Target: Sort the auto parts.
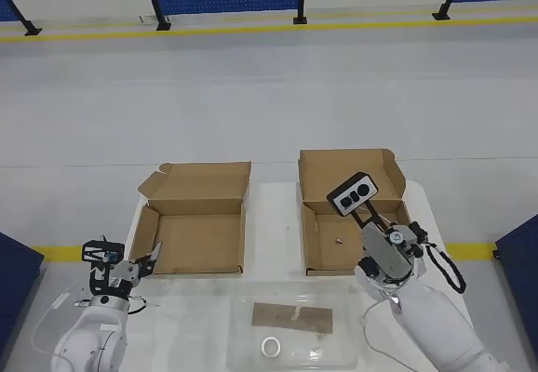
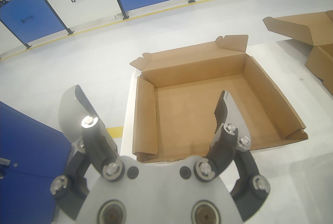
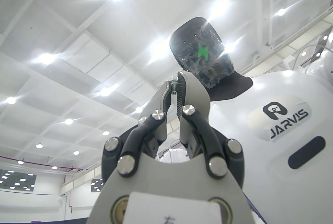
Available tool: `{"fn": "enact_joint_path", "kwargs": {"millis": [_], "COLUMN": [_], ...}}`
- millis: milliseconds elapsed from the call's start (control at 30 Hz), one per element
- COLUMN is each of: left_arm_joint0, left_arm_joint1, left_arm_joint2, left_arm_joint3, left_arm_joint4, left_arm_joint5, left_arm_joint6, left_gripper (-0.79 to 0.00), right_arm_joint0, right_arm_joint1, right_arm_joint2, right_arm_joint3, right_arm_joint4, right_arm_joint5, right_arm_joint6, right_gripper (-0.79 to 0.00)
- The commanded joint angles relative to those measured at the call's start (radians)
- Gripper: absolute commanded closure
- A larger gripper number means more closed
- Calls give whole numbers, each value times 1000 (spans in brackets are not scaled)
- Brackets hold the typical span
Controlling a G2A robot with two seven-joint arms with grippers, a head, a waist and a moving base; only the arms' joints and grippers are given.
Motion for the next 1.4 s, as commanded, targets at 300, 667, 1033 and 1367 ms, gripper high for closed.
{"fn": "enact_joint_path", "kwargs": {"millis": [300,667,1033,1367], "left_arm_joint0": [0,0,0,0], "left_arm_joint1": [0,0,0,0], "left_arm_joint2": [0,0,0,0], "left_arm_joint3": [0,0,0,0], "left_arm_joint4": [0,0,0,0], "left_arm_joint5": [0,0,0,0], "left_arm_joint6": [0,0,0,0], "left_gripper": [-785,-785,-785,-785], "right_arm_joint0": [-19,-126,-146,-7], "right_arm_joint1": [22,118,133,178], "right_arm_joint2": [124,466,499,408], "right_arm_joint3": [-12,-3,-15,-34], "right_arm_joint4": [-204,-873,-969,-1584], "right_arm_joint5": [56,359,371,619], "right_arm_joint6": [-70,-34,21,-107], "right_gripper": [0,0,0,0]}}
